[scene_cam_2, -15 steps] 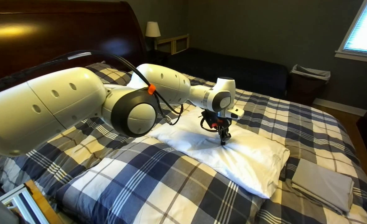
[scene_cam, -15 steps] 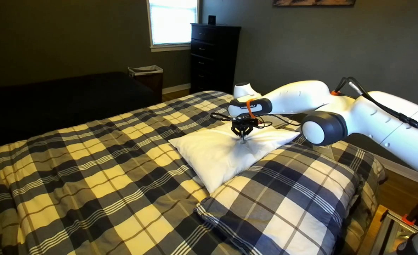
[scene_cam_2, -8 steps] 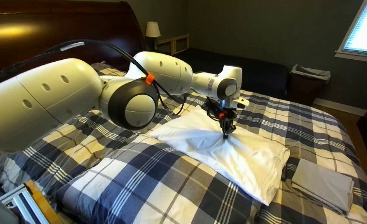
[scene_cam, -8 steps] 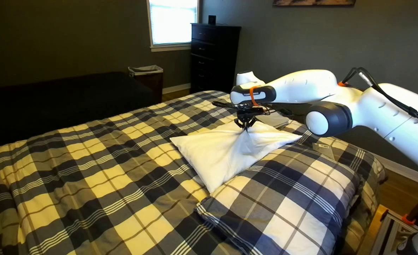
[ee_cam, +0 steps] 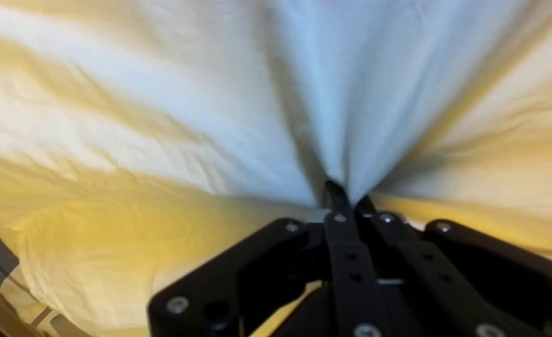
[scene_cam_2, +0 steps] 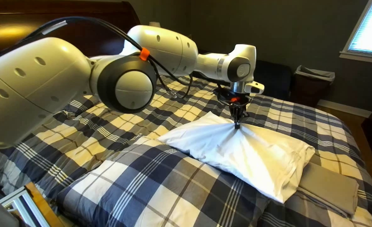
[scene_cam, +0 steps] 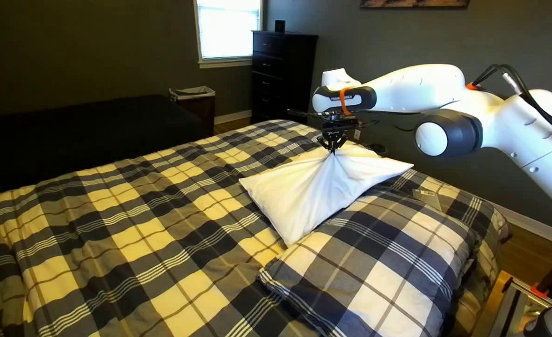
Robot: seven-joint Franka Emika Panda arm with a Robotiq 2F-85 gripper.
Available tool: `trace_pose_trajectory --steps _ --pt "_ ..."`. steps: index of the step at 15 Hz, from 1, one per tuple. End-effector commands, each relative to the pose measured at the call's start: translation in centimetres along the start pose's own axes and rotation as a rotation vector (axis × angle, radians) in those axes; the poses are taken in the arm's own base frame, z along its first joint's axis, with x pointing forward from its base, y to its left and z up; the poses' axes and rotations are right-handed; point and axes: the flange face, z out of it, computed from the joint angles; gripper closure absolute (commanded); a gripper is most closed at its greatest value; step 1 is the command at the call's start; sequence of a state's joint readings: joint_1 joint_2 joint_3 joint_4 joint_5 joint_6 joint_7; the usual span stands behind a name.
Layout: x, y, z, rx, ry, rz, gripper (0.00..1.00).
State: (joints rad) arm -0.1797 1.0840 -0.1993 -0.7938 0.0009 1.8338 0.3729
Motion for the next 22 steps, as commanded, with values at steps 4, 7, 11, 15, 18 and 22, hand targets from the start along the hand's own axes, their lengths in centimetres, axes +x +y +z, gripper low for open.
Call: trace_pose_trajectory --steps 4,7,11,15,18,22 --pt "-1.9 3.8 -8.0 0.063 0.049 -0.015 0.99" --pt "-3.3 5.2 -10.4 0.111 0.057 -0.031 0.99" --pt "-6.0 7.3 -12.2 0.158 0.043 -0.080 0.99" --pt "-8.7 9.9 -13.4 0.194 0.060 -0.141 0.99" --pt "-11.2 12.9 -14.2 0.251 0.057 -0.174 0.99" --pt "-15.8 17.0 -14.6 0.320 0.018 -0.273 0.99"
